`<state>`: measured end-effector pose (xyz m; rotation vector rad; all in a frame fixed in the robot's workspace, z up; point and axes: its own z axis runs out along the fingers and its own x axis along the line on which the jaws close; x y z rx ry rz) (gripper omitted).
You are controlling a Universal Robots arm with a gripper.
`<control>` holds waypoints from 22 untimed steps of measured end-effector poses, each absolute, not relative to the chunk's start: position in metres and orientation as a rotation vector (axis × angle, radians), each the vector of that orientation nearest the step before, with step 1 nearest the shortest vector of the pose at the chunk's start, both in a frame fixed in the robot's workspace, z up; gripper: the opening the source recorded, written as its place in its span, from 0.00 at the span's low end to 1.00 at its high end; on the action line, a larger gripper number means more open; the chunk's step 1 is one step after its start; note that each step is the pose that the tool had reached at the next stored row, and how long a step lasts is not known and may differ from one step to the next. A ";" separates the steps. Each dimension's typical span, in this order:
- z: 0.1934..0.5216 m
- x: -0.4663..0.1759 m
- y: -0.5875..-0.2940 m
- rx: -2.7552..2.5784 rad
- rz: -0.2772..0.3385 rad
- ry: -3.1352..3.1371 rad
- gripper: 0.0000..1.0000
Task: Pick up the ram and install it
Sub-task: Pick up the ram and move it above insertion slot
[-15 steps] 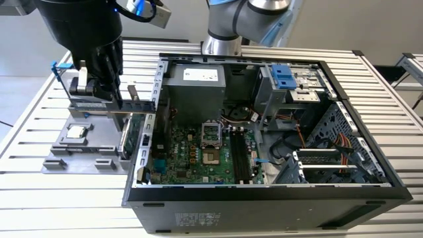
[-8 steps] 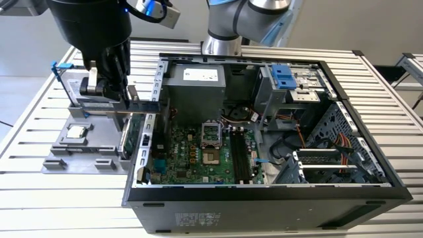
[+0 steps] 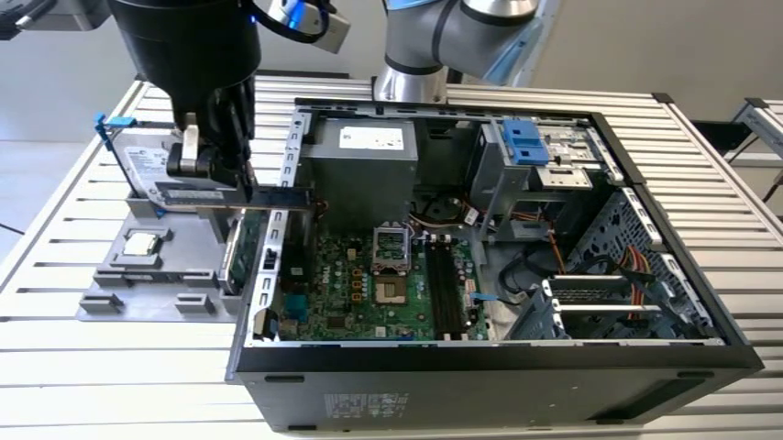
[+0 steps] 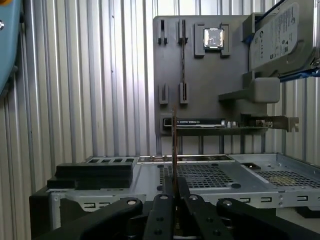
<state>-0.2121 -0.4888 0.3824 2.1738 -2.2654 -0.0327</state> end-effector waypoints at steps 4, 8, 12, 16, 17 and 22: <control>0.382 -0.206 -0.489 2.174 -0.033 -2.265 0.00; 0.382 -0.200 -0.489 2.174 -0.033 -2.265 0.00; 0.382 -0.194 -0.489 2.174 -0.033 -2.265 0.00; 0.382 -0.188 -0.489 2.174 -0.033 -2.265 0.00; 0.382 -0.186 -0.489 2.174 -0.033 -2.265 0.00; 0.382 -0.179 -0.489 2.174 -0.033 -2.265 0.00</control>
